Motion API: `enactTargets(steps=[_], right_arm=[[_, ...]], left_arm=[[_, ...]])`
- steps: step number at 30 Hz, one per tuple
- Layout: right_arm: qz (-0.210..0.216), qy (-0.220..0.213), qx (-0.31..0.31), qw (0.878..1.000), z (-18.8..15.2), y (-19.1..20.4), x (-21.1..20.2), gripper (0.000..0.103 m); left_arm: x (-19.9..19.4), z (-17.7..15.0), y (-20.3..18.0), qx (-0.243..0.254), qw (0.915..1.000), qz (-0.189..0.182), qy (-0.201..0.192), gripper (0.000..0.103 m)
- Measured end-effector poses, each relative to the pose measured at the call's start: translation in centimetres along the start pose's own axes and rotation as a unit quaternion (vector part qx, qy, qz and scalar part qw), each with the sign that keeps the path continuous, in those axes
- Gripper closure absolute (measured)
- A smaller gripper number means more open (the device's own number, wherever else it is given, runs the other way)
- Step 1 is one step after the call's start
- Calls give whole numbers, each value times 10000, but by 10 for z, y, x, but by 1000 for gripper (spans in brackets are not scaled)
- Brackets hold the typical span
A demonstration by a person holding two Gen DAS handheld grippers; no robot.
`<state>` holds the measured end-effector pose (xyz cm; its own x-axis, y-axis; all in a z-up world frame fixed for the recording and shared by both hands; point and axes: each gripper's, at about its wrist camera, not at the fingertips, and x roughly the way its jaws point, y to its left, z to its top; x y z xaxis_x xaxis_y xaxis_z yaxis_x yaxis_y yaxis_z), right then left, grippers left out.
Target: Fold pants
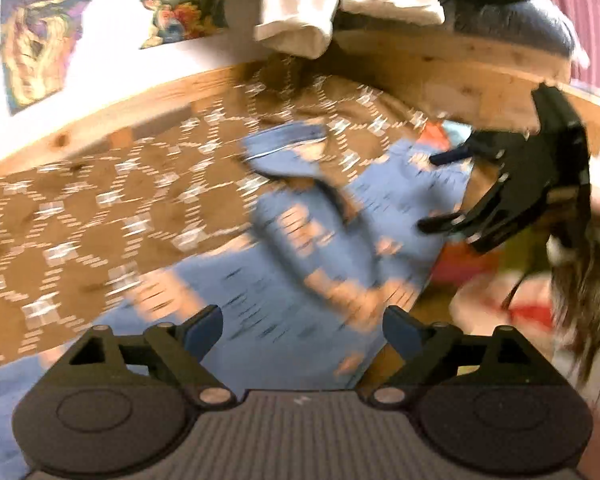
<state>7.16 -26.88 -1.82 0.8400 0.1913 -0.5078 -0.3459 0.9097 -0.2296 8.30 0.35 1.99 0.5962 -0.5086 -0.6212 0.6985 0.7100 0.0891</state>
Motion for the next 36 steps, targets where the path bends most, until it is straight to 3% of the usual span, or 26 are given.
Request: enactTargets(steps=[1,4,6,10,13,17,23,25,31,33,34,35,36], right_arm=[[-51,16,181,9998,-1,-7,2,1],[-140,1,667,9977,-6,-25,2,1],[-180,60,814,9965,-9,-33,3,1],[-110,103,714,9973,5,-46,8,1],[199,96,537,9983,36,-61,21,5],[750,297,377,9960,85,-68,54,16],[928,644,193,9934,140,-44,123,36],[949,970,272,9904,145,-36,144,45],[514,1371,278,9888,141,-23,179,51],[413,1368,246,9894,140,-22,184,64],[375,1301,279,9904,139,-23,184,87],[369,1260,354,9907,140,-25,183,103],[355,1177,484,9912,140,-29,178,103]], left_arm=[[11,6,-10,62,10000,-62,-36,11],[44,18,-44,456,9987,239,-19,12],[61,19,-60,666,9971,366,14,18],[90,17,-75,897,9946,472,237,49],[98,18,-67,799,9955,360,362,61],[103,20,-56,562,9971,152,500,92],[107,20,-48,239,9983,45,529,100],[107,21,-46,156,9985,32,527,100],[106,19,-43,85,9986,59,517,100],[104,19,-43,67,9986,80,509,101],[103,19,-43,65,9987,96,497,101],[102,20,-44,63,9988,105,481,102],[100,20,-44,55,9989,105,453,102]])
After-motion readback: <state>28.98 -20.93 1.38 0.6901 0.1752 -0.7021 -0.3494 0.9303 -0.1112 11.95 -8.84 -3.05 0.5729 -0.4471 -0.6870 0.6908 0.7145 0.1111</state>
